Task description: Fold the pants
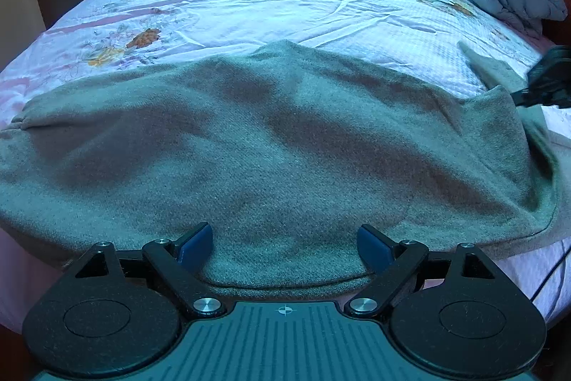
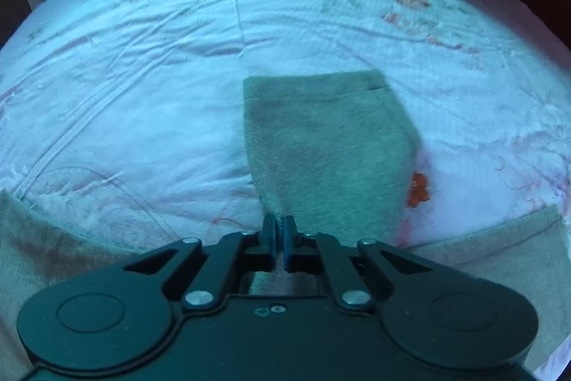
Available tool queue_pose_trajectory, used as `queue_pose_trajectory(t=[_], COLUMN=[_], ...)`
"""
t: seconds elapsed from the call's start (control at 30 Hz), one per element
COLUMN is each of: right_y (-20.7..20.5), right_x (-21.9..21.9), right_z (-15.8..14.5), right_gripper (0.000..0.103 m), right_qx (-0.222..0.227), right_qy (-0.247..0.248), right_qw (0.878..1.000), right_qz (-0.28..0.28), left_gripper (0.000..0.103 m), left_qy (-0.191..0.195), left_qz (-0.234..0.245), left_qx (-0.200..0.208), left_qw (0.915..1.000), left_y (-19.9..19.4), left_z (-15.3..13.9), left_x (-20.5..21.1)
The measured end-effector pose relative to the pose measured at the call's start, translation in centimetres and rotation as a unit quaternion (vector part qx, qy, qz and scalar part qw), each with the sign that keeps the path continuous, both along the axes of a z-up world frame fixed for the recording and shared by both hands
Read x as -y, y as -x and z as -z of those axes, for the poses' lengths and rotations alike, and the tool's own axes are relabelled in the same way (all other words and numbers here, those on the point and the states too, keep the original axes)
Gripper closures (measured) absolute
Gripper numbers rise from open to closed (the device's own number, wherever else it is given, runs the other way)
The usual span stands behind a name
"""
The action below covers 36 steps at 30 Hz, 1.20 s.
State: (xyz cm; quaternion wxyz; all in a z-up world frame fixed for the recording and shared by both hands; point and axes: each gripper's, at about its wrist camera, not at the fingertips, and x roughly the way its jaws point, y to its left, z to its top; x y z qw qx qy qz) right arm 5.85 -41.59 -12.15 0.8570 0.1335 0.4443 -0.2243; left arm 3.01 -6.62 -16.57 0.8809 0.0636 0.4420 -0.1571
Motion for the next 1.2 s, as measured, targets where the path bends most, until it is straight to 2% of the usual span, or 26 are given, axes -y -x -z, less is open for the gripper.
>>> queue_pose_trajectory(t=[0.17, 0.3, 0.4, 0.5, 0.57, 0.6, 0.63, 0.7, 0.73, 0.83, 0.87, 0.9, 0.93, 0.97, 1.0, 1.07, 1.2], right_y=[6.0, 13.5, 18.9, 22.6, 23.1, 23.2, 22.9, 21.4, 20.7, 18.6, 18.0, 17.5, 16.9, 16.3, 16.2, 16.6, 15.6], right_x=[2.2, 3.3, 4.3, 6.1, 6.8, 6.8, 6.6, 5.2, 4.4, 1.7, 1.0, 0.3, -0.2, -0.8, -1.7, -3.2, -6.0], right_z=[-2.7, -4.6, -3.1, -0.3, 1.0, 1.2, 1.1, 0.2, -0.2, -0.8, -0.8, -0.8, -0.9, -0.9, -0.9, -0.5, 0.4], right_gripper=[0.103, 0.103, 0.103, 0.103, 0.101, 0.092, 0.09, 0.089, 0.086, 0.073, 0.062, 0.051, 0.046, 0.037, 0.033, 0.029, 0.029], right_qx=[0.073, 0.141, 0.158, 0.154, 0.127, 0.111, 0.104, 0.076, 0.066, 0.05, 0.045, 0.043, 0.039, 0.032, 0.022, 0.018, 0.001], right_qy=[-0.022, -0.058, -0.092, -0.144, -0.15, -0.133, -0.104, -0.015, 0.03, 0.137, 0.165, 0.188, 0.214, 0.245, 0.284, 0.357, 0.423], right_qw=[0.996, 0.984, 0.971, 0.954, 0.955, 0.959, 0.967, 0.985, 0.989, 0.988, 0.985, 0.981, 0.976, 0.968, 0.957, 0.93, 0.884], right_qz=[0.037, 0.094, 0.151, 0.214, 0.223, 0.222, 0.208, 0.157, 0.129, 0.043, 0.021, -0.001, -0.019, -0.038, -0.057, -0.086, -0.2], left_gripper=[0.015, 0.015, 0.015, 0.015, 0.015, 0.015, 0.015, 0.015, 0.015, 0.015, 0.015, 0.015, 0.015, 0.015, 0.015, 0.015, 0.015], left_qy=[0.0, 0.007, 0.021, 0.028, 0.028, 0.027, 0.025, 0.02, 0.018, 0.016, 0.015, 0.014, 0.013, 0.012, 0.012, 0.009, 0.002], left_qz=[0.001, -0.003, -0.012, -0.02, -0.022, -0.023, -0.024, -0.026, -0.026, -0.027, -0.027, -0.028, -0.028, -0.028, -0.03, -0.029, -0.028], left_qx=[0.001, -0.002, -0.005, -0.012, -0.015, -0.014, -0.014, -0.014, -0.014, -0.015, -0.015, -0.015, -0.016, -0.016, -0.015, -0.015, -0.012], left_qw=[1.0, 1.0, 0.9997, 0.9993, 0.9992, 0.9993, 0.9993, 0.9994, 0.9994, 0.9994, 0.9994, 0.9994, 0.9994, 0.9994, 0.9994, 0.9994, 0.9995], left_y=[0.0, -0.1, -0.2, -0.5, -0.6, -0.6, -0.6, -0.5, -0.5, -0.5, -0.5, -0.5, -0.5, -0.5, -0.5, -0.6, -0.6], left_z=[0.1, 0.0, -0.1, -0.2, -0.2, -0.2, -0.2, -0.2, -0.2, -0.3, -0.4, -0.4, -0.4, -0.5, -0.5, -0.3, -0.2], left_x=[0.0, -0.2, -0.5, -0.7, -0.6, -0.5, -0.4, -0.2, -0.2, -0.2, -0.2, -0.2, -0.2, -0.2, -0.3, -0.2, 0.0])
